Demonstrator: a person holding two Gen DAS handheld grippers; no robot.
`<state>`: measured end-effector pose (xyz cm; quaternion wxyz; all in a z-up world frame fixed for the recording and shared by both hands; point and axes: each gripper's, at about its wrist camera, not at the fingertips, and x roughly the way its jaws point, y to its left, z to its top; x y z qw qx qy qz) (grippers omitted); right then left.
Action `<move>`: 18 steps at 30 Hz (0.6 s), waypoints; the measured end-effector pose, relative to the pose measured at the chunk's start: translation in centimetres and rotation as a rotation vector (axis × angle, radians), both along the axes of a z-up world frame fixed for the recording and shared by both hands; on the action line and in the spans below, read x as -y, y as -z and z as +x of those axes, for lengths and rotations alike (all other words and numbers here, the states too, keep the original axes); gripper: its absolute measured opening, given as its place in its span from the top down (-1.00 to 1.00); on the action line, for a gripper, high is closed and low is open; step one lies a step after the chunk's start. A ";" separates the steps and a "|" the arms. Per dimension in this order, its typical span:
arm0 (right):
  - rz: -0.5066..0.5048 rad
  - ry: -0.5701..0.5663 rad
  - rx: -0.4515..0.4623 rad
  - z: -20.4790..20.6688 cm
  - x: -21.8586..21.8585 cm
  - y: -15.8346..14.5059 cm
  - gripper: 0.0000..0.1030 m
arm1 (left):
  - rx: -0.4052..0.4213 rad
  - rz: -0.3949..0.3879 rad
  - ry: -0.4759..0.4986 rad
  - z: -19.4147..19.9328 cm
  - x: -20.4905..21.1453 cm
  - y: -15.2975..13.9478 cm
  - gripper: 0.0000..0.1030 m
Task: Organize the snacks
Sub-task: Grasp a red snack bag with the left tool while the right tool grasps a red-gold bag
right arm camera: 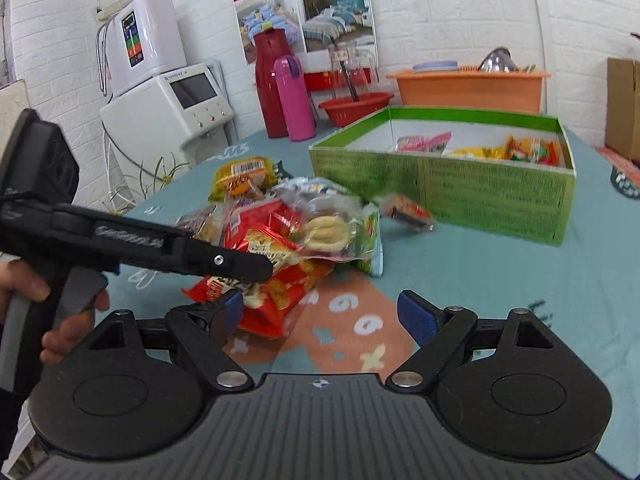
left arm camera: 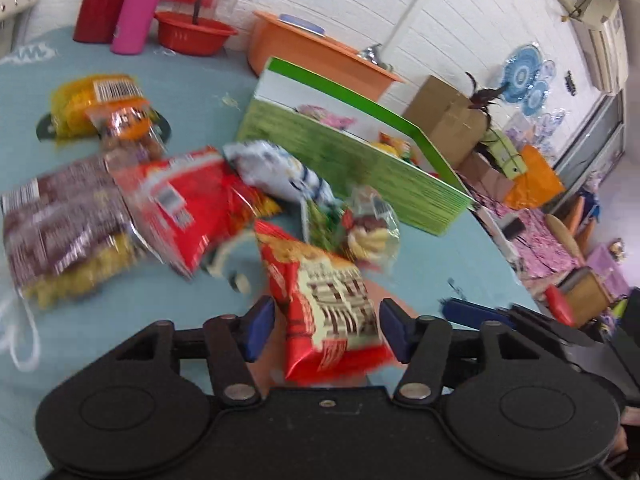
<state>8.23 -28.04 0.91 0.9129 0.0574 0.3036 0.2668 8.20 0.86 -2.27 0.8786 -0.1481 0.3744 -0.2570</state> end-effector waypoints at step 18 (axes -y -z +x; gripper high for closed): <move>0.039 -0.141 -0.010 1.1 -3.5 -0.1 -1.00 | -0.093 -0.225 -0.132 0.2 -4.1 1.4 -0.71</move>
